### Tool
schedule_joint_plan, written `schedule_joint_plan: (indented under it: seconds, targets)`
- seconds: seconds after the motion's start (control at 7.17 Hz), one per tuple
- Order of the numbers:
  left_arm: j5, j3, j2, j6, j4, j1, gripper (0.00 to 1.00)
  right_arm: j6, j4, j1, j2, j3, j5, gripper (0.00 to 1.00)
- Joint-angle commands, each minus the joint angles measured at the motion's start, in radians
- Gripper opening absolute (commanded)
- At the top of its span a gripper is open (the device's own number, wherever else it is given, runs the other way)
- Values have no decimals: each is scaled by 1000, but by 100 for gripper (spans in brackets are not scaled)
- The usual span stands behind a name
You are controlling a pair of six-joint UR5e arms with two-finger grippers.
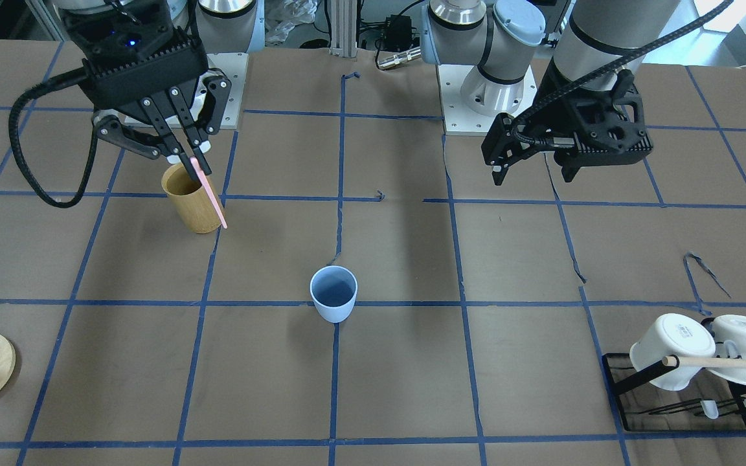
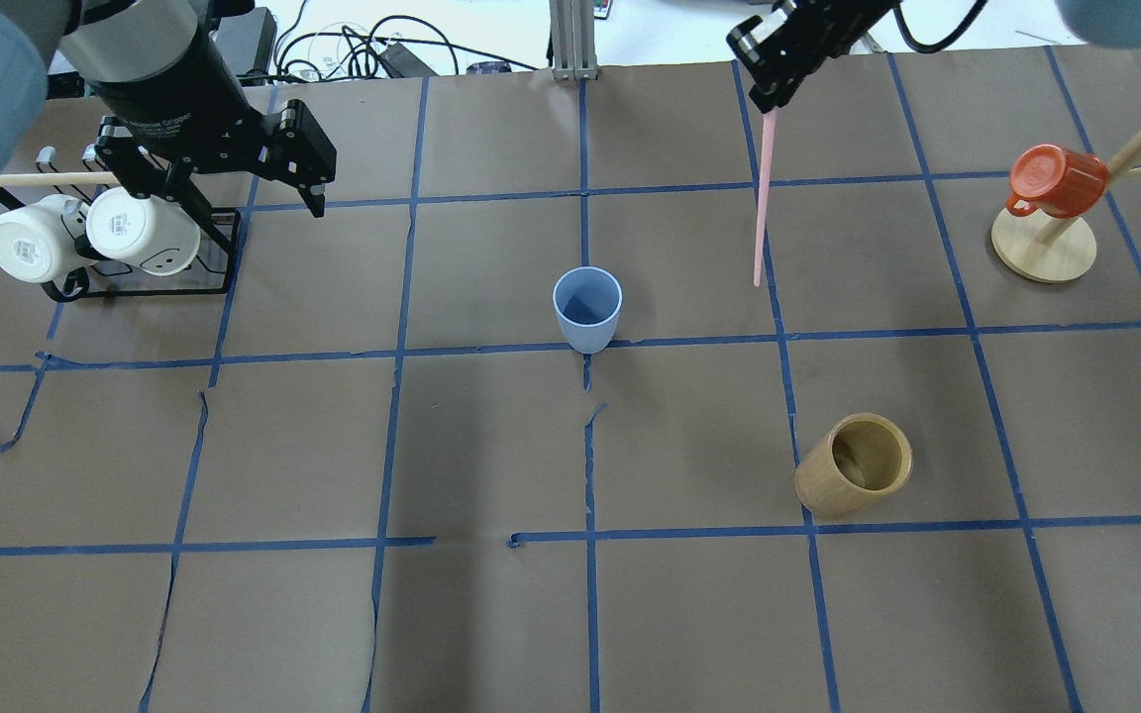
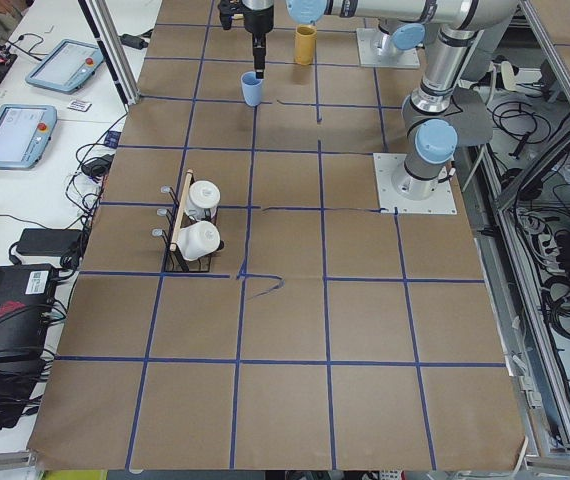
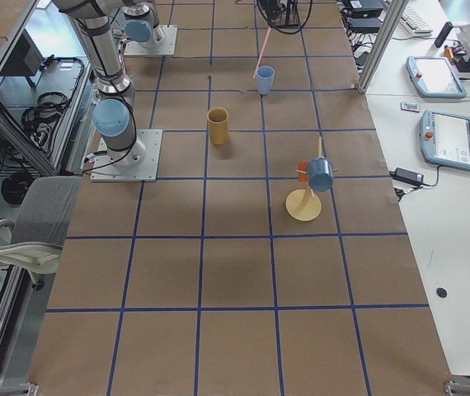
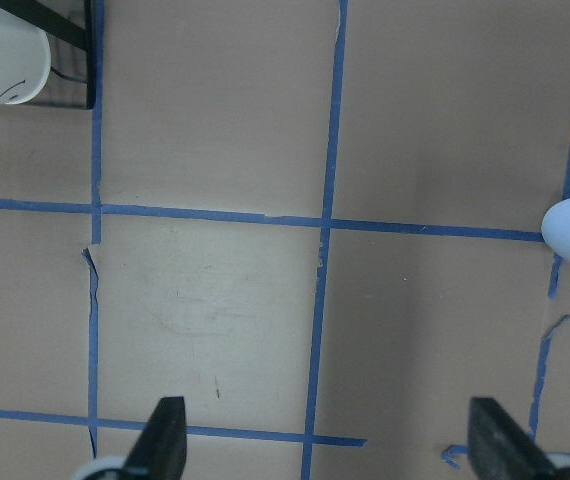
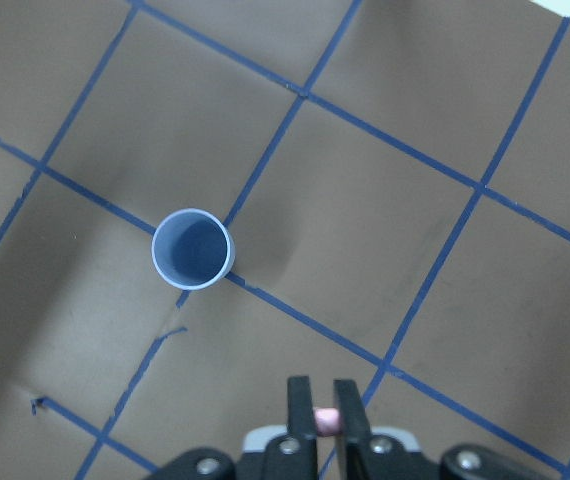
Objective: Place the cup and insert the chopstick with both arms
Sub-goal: 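Carry the pink chopstick with the right gripper over the blue cup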
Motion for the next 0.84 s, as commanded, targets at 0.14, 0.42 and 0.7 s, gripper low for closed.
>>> schedule_joint_plan:
  seconds: [0.14,0.42,0.7]
  targets:
    - [3,1,6,0,-2,-4,100,167,-175,89,91,17,42,0]
    - [3,3,7,1,-4,-4,100,213,-321,149,134,73,44,0]
    - [3,3,9,0,-4,-4,100,273,-426,166,156,150,39,0]
